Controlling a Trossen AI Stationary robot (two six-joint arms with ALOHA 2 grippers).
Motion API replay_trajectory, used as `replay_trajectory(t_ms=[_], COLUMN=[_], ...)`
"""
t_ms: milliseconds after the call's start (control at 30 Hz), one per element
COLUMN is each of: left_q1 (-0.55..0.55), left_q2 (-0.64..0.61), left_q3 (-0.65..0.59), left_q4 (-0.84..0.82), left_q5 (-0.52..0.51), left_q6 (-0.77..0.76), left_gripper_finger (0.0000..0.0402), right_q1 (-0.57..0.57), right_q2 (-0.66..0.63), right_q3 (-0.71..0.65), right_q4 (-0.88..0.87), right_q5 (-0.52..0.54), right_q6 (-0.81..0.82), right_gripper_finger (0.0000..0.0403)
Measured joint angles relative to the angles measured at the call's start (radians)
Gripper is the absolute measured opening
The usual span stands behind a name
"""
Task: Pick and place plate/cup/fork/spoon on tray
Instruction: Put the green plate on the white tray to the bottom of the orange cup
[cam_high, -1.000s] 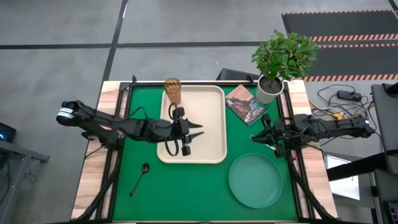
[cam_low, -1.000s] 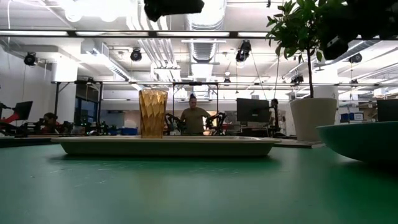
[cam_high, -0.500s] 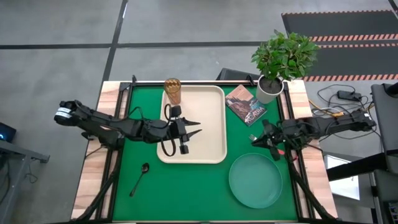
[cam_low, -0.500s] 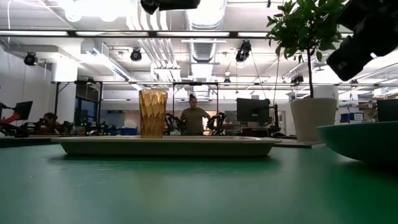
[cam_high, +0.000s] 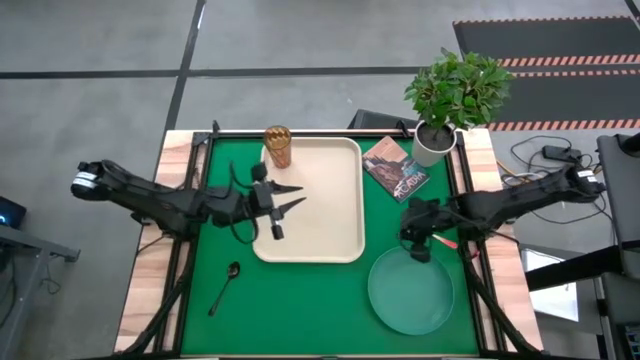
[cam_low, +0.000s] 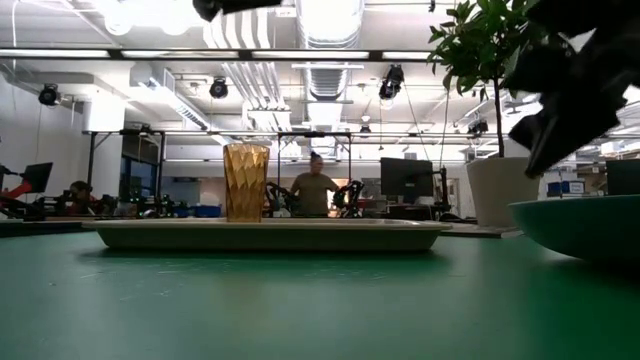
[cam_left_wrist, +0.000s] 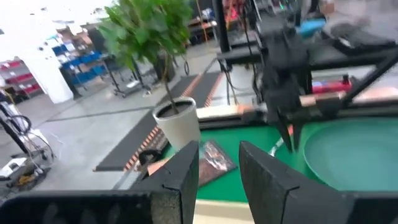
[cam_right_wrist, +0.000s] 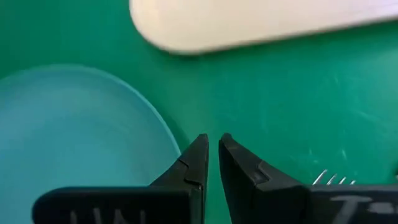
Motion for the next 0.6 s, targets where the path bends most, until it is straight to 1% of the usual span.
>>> replay_trajectory(t_ms=[67, 233, 400, 500, 600], left_q1=[0.000, -0.004, -0.004, -0.004, -0.004], left_q2=[-0.032, -0.075, -0.106, -0.116, -0.120], left_q3=[-0.012, -0.061, -0.088, -0.092, -0.095], left_q4=[0.000, 0.000, 0.009, 0.005, 0.006], left_q5=[-0.001, 0.000, 0.000, 0.000, 0.000], left_q6=[0.005, -0.001, -0.011, -0.021, -0.022], left_gripper_finger=[0.0096, 0.0096, 0.0096, 0.0096, 0.0096], right_q1=[0.000, 0.005, 0.009, 0.009, 0.011], right_q2=[0.039, 0.132, 0.192, 0.223, 0.248], right_q3=[0.025, 0.078, 0.134, 0.154, 0.162], right_q4=[0.012, -0.004, -0.026, -0.030, -0.029], right_q5=[-0.002, -0.059, -0.068, -0.080, -0.088], right_q6=[-0.013, -0.023, -0.022, -0.016, -0.010], right_gripper_finger=[0.0027, 0.0027, 0.0028, 0.0038, 0.0059])
